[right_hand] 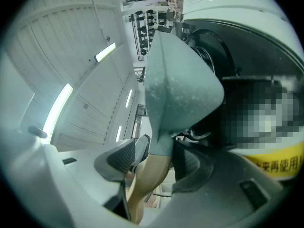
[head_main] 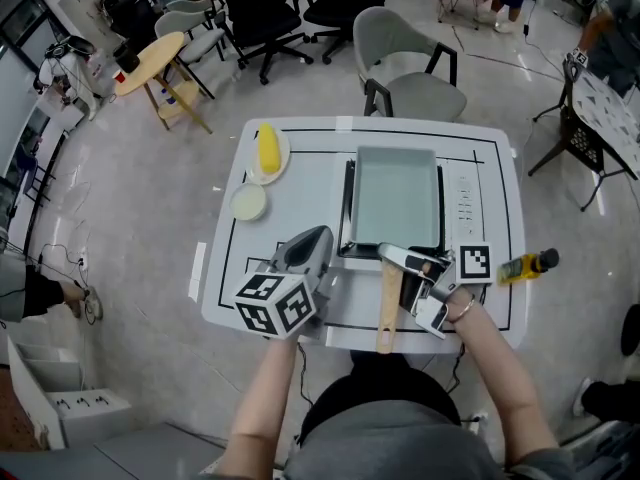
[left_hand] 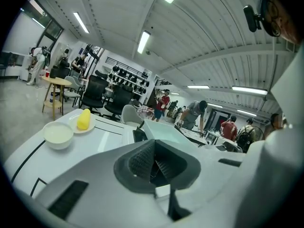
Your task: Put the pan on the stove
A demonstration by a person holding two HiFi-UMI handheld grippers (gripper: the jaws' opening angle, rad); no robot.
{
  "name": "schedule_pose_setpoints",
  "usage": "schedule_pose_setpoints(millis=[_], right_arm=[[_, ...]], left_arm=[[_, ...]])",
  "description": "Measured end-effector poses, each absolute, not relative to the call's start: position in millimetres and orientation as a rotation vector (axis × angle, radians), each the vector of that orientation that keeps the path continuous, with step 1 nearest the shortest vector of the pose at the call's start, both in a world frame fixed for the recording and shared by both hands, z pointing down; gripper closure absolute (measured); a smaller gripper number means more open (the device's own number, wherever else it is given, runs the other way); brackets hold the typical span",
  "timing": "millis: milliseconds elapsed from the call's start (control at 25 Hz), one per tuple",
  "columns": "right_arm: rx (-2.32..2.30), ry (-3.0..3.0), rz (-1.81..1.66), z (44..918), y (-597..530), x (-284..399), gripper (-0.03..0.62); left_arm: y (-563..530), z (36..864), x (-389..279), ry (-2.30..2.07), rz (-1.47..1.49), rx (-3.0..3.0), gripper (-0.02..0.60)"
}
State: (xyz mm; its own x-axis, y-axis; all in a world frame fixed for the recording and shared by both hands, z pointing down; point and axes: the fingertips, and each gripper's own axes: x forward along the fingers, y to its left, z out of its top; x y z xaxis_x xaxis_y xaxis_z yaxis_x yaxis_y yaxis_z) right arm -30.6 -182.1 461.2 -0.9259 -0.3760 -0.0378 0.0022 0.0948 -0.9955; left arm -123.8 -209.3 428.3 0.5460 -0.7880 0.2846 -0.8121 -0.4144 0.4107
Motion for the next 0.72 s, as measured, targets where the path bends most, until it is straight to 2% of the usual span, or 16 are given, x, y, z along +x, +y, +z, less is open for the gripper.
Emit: schedule_pose_setpoints(millis=[360, 720], right_arm=[[-0.382, 2.064, -1.896, 457, -164, -12, 0.364], [-0.648, 2.112, -1.792, 461, -157, 44, 0.396]], left_arm=[[-214, 423, -129, -1.32, 0.034, 2.271, 0.575], [-217, 423, -128, -1.35, 0.049, 2.276, 0.575]])
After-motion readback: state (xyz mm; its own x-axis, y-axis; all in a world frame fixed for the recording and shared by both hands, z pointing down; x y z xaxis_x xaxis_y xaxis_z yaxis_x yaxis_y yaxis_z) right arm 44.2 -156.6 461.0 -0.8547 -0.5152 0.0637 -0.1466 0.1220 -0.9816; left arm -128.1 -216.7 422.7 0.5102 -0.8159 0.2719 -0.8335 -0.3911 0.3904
